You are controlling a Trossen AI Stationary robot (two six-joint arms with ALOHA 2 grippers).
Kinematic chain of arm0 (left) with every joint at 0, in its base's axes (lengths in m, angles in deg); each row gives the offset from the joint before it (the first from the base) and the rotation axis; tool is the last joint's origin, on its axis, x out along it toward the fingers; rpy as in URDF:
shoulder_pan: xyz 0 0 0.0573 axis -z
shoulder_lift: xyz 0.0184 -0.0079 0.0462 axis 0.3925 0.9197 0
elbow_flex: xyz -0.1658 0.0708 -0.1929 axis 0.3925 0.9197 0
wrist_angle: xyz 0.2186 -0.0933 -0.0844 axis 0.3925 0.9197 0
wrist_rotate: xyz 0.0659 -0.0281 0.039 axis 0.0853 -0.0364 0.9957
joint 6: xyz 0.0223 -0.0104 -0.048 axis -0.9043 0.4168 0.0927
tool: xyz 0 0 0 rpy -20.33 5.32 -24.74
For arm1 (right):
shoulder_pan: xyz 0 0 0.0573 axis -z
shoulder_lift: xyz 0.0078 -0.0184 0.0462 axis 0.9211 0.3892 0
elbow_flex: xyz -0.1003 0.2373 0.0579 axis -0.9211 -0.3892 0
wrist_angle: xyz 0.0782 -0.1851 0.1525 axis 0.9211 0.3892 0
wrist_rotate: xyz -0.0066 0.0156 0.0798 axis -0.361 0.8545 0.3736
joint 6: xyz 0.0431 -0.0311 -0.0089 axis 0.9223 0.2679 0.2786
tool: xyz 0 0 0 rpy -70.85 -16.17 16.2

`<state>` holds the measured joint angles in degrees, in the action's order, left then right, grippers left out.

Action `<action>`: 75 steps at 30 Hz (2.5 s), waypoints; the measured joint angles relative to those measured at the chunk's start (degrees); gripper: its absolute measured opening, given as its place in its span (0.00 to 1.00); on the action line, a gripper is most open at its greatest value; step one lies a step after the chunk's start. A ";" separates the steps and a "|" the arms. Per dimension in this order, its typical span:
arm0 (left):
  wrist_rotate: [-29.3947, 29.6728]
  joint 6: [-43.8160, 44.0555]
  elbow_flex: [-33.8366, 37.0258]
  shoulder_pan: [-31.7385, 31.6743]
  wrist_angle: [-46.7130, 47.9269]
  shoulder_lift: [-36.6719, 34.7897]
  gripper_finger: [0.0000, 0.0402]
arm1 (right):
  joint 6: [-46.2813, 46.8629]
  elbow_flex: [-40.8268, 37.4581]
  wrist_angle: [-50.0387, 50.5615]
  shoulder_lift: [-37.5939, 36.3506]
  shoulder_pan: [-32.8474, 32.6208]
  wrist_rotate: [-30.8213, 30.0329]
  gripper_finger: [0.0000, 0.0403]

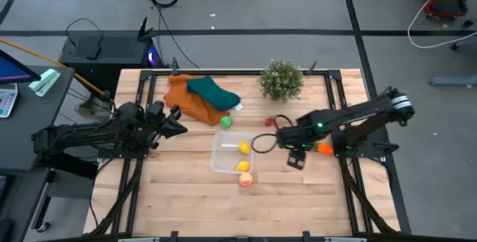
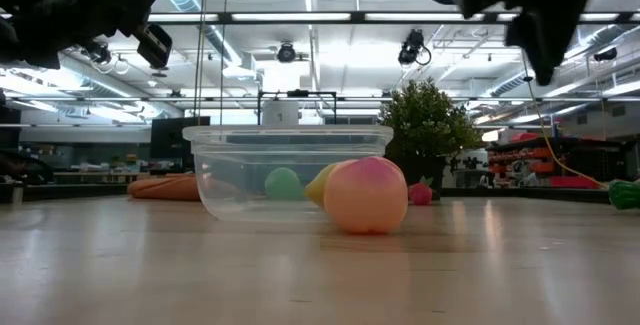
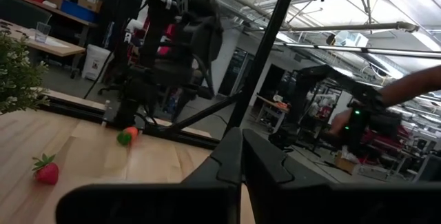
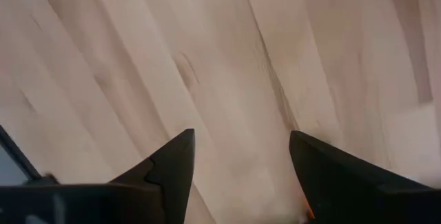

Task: Pick and placing Produce into tupperware
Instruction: Put the orange carrot into the transparent container

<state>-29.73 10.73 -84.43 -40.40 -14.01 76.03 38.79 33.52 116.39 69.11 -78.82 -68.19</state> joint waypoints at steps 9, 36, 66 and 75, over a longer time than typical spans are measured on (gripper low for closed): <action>0.00 1.65 0.00 -0.01 0.26 0.01 0.03 | 1.57 -13.12 1.71 -13.76 -1.99 0.69 0.48; 6.75 1.42 0.00 -0.01 0.58 0.14 0.04 | -0.25 -26.96 -1.22 -12.42 3.09 2.16 0.58; 7.19 1.74 0.00 -0.01 0.69 0.14 0.04 | -10.89 -26.92 -3.71 6.62 14.32 7.70 0.57; 7.17 1.89 0.00 -0.01 0.69 0.14 0.03 | -10.89 -26.92 -4.45 10.54 14.32 7.87 0.57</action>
<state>-22.56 12.62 -84.43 -40.41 -13.32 76.17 27.91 6.60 111.93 79.65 -64.50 -60.32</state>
